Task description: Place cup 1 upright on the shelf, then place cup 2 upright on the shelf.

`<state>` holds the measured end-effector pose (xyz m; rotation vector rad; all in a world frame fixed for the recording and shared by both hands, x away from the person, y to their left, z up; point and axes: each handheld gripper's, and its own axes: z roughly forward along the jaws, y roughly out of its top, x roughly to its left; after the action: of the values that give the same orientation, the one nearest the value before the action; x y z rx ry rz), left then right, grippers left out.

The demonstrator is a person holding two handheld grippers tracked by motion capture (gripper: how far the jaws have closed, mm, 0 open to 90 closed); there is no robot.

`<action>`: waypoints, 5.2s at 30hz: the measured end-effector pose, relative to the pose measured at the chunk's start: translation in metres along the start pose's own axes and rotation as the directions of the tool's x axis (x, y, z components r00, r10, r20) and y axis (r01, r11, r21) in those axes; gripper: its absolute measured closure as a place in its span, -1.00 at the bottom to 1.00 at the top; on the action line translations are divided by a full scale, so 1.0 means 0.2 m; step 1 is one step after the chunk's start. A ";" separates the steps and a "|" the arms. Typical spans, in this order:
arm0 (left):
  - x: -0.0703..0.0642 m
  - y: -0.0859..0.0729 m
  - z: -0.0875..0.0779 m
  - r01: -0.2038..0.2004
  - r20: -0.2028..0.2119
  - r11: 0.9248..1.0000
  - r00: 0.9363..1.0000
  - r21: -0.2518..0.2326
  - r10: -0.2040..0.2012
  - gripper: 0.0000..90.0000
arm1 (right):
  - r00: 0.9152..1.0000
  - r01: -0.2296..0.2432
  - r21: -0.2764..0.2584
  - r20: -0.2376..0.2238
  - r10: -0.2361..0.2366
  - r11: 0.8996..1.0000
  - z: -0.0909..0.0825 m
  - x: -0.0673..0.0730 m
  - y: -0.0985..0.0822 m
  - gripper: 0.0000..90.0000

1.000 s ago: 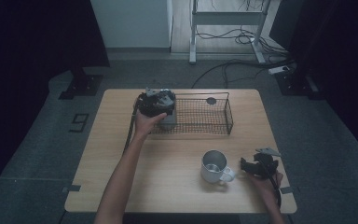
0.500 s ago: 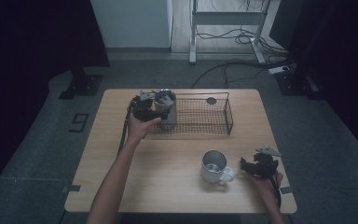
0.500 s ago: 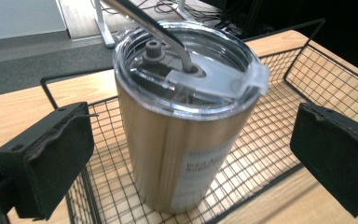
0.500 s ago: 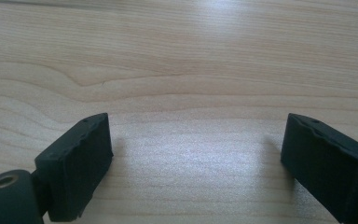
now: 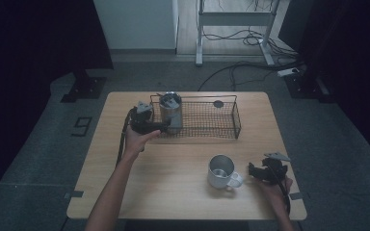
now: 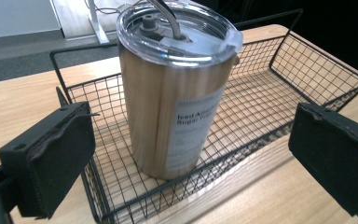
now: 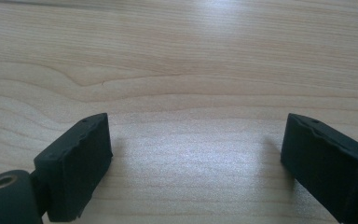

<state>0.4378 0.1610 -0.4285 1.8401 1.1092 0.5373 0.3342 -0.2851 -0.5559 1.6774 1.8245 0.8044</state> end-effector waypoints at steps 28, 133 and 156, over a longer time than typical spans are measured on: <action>-0.01 -0.54 -0.23 0.011 0.026 0.996 1.000 0.092 -0.013 -0.88 | 1.000 -0.001 0.000 0.003 0.001 1.000 0.00 0.00 0.00 -0.81; -0.10 -0.72 -0.20 -0.006 0.044 0.977 0.999 0.212 -0.004 -0.80 | 0.918 0.034 -0.266 -0.373 -0.135 0.963 -0.54 0.40 0.17 -0.77; -0.13 -0.75 -0.17 -0.021 0.061 0.966 0.998 0.256 0.005 -0.81 | 0.895 0.129 -0.217 -0.395 -0.208 0.968 -0.47 0.55 0.13 -1.00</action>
<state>0.3308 0.1846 -0.5377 2.0734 1.1706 0.3561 0.2744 -0.1804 -0.4716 1.2743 2.0631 1.2872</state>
